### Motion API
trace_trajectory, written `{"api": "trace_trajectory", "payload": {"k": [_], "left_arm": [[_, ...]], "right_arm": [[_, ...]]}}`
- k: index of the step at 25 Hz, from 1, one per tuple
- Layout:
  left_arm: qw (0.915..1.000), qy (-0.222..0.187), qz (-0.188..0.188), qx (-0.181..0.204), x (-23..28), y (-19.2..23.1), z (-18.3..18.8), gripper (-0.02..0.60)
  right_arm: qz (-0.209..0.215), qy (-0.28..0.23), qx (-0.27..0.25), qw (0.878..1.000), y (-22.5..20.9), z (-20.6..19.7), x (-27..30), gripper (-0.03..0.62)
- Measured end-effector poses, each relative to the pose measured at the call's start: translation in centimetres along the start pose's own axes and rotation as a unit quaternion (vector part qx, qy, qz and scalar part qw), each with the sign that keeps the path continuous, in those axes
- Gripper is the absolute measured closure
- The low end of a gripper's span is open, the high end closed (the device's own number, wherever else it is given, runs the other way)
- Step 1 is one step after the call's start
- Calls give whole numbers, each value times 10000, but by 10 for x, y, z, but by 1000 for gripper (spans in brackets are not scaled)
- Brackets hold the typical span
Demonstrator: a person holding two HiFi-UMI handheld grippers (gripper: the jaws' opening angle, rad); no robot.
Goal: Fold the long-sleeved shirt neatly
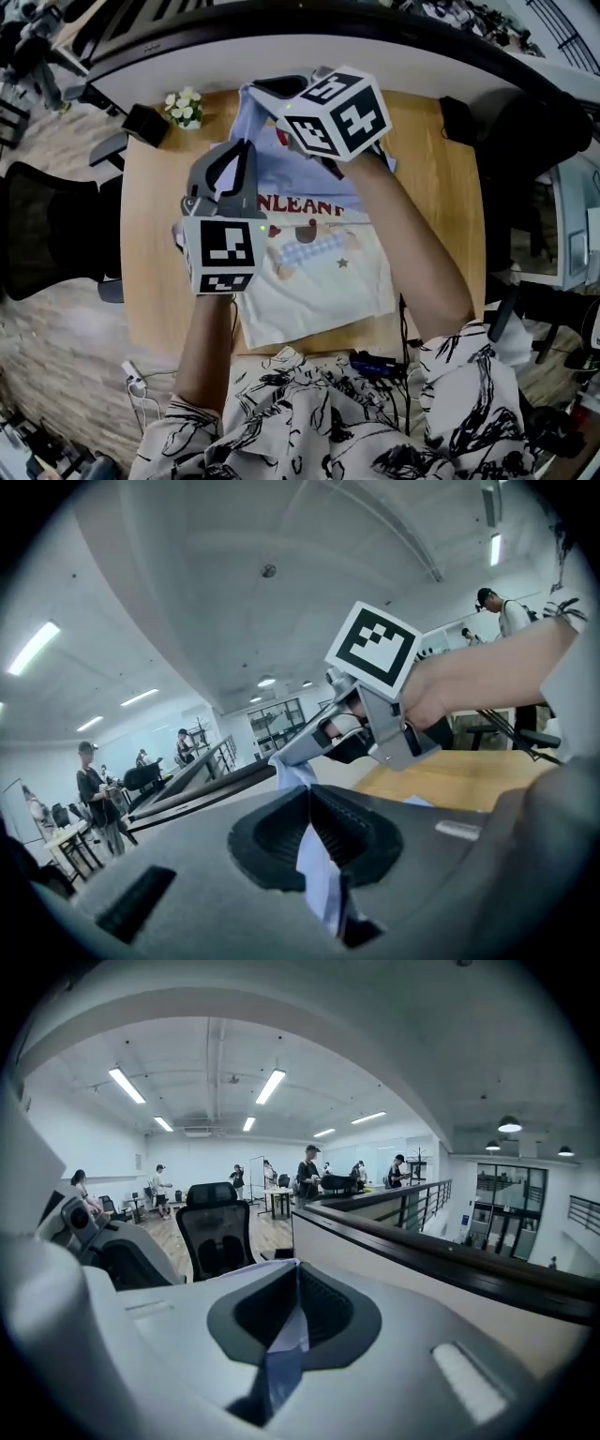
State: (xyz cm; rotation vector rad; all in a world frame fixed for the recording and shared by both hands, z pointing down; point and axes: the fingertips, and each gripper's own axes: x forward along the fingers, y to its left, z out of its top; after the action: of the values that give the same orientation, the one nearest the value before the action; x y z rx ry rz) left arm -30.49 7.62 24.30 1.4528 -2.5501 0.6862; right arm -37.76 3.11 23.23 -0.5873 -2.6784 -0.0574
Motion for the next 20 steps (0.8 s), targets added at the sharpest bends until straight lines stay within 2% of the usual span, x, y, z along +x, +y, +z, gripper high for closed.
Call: {"api": "trace_trajectory", "payload": {"k": [7,13,16,20], "left_arm": [[9969,381,-670,160,53,-113,-5,563],[9910,703,-1052,445,103,-187,-33,563],[9852,893,-1291,693,125,-222,-55,563],[9720,1236,-1660,1113,150,-267,-91,563]], "right_arm": [[-336,422,176,9984,-59,-97,-64,574],[-428,312,558,9970,-103,-177,-89,574],[-441,356,888,9944,-120,-223,-95,572],[-628,793,1248,9870,-136,-291,-102,571]]}}
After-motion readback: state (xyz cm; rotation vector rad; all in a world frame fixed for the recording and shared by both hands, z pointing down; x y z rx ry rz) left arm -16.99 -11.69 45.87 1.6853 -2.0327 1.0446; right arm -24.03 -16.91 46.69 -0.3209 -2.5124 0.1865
